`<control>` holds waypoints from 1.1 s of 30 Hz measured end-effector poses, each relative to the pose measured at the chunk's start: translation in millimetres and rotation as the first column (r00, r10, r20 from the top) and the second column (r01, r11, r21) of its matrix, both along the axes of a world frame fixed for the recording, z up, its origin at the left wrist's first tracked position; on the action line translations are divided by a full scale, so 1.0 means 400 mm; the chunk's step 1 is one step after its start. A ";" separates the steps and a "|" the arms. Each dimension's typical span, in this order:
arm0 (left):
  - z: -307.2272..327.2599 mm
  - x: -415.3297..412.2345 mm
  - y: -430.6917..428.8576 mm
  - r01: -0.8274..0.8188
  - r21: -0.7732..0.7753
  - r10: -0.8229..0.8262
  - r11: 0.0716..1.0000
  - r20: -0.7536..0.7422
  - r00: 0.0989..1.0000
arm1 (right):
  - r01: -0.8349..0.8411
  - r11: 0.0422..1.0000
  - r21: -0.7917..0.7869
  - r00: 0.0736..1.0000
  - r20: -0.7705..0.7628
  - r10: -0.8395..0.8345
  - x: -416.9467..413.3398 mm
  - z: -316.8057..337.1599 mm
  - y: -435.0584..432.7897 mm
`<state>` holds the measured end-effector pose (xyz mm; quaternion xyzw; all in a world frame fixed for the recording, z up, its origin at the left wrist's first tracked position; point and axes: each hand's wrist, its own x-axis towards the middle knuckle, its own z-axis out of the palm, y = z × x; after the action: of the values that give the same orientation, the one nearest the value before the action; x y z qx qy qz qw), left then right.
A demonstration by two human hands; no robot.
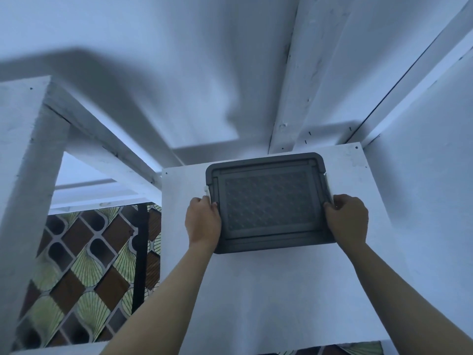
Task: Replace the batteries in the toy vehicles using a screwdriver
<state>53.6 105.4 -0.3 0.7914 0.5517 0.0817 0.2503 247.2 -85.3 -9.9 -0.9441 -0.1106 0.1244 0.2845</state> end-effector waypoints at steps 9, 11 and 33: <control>0.021 0.020 -0.026 0.299 0.007 -0.290 0.954 -0.217 0.932 | -0.154 0.943 -0.294 0.934 0.269 0.236 -0.057 -0.020 0.029; 0.016 0.012 -0.018 0.293 0.034 -0.285 0.955 -0.160 0.945 | -0.169 0.949 -0.267 0.940 0.247 0.237 -0.058 -0.013 0.027; 0.022 -0.004 0.016 -0.131 -0.429 0.167 0.894 0.048 0.985 | -0.169 0.966 -0.195 0.942 -0.320 0.100 0.063 0.037 0.049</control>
<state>52.2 111.8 8.5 0.6694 0.6044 0.0118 0.4319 272.3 -65.8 4.9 -0.9290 -0.1153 0.3006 0.1827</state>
